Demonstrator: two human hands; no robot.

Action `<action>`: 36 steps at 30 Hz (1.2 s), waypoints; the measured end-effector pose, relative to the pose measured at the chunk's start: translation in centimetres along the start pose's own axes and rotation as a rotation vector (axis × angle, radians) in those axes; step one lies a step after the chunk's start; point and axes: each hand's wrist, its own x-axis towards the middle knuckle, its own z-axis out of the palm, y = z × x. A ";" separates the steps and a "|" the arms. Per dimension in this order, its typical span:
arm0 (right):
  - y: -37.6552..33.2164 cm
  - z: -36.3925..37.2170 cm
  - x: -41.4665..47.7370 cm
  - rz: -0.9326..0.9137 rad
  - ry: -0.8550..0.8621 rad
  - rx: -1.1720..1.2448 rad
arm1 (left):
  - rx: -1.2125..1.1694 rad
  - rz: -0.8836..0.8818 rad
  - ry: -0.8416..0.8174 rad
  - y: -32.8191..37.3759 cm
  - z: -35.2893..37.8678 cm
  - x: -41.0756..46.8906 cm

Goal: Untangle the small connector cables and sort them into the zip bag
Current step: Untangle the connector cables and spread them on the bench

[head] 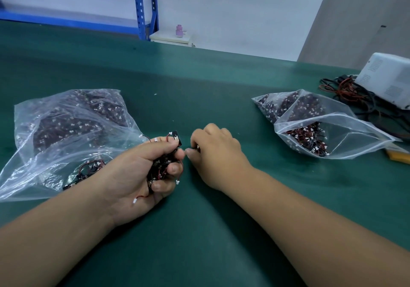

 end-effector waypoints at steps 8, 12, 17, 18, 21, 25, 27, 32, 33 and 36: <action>3.0 -1.9 -2.3 -0.011 -0.032 -0.166 | 0.028 0.008 -0.027 0.0 0.2 -0.1; 3.1 -2.9 -4.9 0.019 0.003 -0.146 | 0.054 0.020 -0.019 -0.1 0.3 -0.3; 4.8 -6.1 -7.3 0.077 0.146 -0.021 | 0.095 0.028 -0.022 -0.3 0.4 -0.2; 5.7 -7.1 -7.5 0.092 0.242 -0.004 | 0.103 0.026 -0.027 -0.3 0.4 -0.2; 8.7 -10.5 -7.4 0.091 0.503 -0.135 | 0.116 0.029 -0.038 -0.4 0.3 -0.1; 12.4 -12.4 -5.8 -0.082 0.655 -0.494 | 0.116 0.031 -0.043 -0.4 0.4 0.0; 13.8 -12.2 -5.0 -0.135 0.584 -0.605 | 0.116 0.032 -0.042 -0.5 0.3 0.0; 14.3 -10.8 -4.2 -0.016 0.615 -0.492 | 0.119 0.030 -0.055 -0.5 0.1 0.1; 14.1 -10.7 -4.2 0.000 0.637 -0.441 | 0.118 0.028 -0.057 -0.5 0.0 0.1; 12.7 -10.9 -4.5 0.035 0.689 -0.294 | 0.125 0.027 -0.043 -0.5 -0.1 0.1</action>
